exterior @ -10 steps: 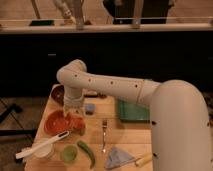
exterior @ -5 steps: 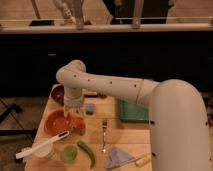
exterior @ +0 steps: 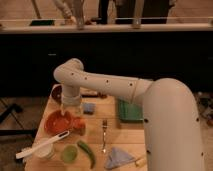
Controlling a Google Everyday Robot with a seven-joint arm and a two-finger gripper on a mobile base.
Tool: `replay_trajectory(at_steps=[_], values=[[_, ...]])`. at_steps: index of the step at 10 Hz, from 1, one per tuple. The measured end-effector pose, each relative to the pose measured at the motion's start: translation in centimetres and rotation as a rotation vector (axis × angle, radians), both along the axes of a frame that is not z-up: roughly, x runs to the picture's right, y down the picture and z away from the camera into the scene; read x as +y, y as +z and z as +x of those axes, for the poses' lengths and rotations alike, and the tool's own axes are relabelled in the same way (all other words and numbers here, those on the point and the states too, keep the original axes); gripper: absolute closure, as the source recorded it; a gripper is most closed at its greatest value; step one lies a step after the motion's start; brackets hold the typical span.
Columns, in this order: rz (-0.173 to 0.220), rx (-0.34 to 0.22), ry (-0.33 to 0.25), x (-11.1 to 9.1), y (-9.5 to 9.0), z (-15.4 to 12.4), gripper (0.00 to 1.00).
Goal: Place apple in table surface
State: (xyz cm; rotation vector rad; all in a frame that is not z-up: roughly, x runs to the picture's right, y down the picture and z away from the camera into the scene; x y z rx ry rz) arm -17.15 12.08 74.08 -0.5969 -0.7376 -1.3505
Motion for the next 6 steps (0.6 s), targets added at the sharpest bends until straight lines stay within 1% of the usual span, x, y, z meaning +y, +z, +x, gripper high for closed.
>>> replay_trajectory(at_steps=[3, 6], values=[[-0.023, 0.021, 0.004, 0.3, 0.2, 0.9, 0.38], [-0.046, 0.042, 0.015, 1.0, 0.2, 1.8, 0.38]])
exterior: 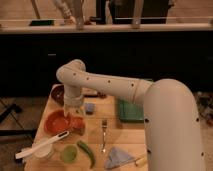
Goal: Place apple in table surface
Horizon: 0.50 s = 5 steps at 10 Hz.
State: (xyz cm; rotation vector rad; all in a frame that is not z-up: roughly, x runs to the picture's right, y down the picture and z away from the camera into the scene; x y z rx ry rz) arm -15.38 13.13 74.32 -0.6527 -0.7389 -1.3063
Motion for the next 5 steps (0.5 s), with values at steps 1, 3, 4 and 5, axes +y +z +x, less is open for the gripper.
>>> replay_trajectory(at_steps=[1, 3, 4, 5], values=[[-0.006, 0.005, 0.002, 0.3, 0.0, 0.2, 0.38], [-0.019, 0.011, 0.008, 1.2, 0.1, 0.4, 0.38], [-0.026, 0.01, 0.011, 1.7, 0.2, 0.5, 0.38], [-0.033, 0.008, 0.014, 2.2, 0.4, 0.5, 0.38]])
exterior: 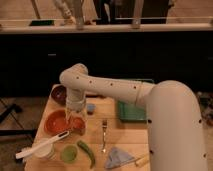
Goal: Place apple in table surface
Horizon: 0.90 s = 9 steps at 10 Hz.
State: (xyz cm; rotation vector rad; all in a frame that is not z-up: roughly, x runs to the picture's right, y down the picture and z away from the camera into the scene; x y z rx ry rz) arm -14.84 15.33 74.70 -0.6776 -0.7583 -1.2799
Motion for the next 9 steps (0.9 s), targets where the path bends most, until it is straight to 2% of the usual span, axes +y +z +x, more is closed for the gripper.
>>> replay_trajectory(at_steps=[6, 9], values=[[-0.027, -0.002, 0.013, 1.4, 0.8, 0.5, 0.4], [-0.028, -0.003, 0.015, 1.7, 1.0, 0.8, 0.69]])
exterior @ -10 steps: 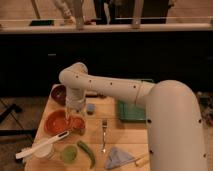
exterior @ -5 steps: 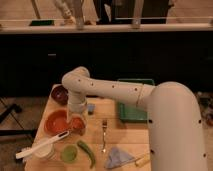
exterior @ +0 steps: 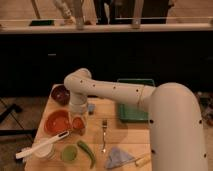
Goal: Place apple in table surface
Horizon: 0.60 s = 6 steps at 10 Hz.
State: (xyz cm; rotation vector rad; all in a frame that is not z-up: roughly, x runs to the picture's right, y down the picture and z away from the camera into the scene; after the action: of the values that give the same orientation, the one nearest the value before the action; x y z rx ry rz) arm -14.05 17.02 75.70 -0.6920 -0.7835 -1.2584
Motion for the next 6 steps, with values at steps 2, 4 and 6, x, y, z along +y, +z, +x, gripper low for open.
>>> replay_trajectory(at_steps=[2, 4, 6], values=[[0.001, -0.005, -0.001, 0.05, 0.03, 0.02, 0.89], [-0.002, -0.005, -0.005, 0.11, 0.03, 0.08, 1.0], [0.0, -0.004, -0.008, 0.01, -0.1, 0.17, 1.0]])
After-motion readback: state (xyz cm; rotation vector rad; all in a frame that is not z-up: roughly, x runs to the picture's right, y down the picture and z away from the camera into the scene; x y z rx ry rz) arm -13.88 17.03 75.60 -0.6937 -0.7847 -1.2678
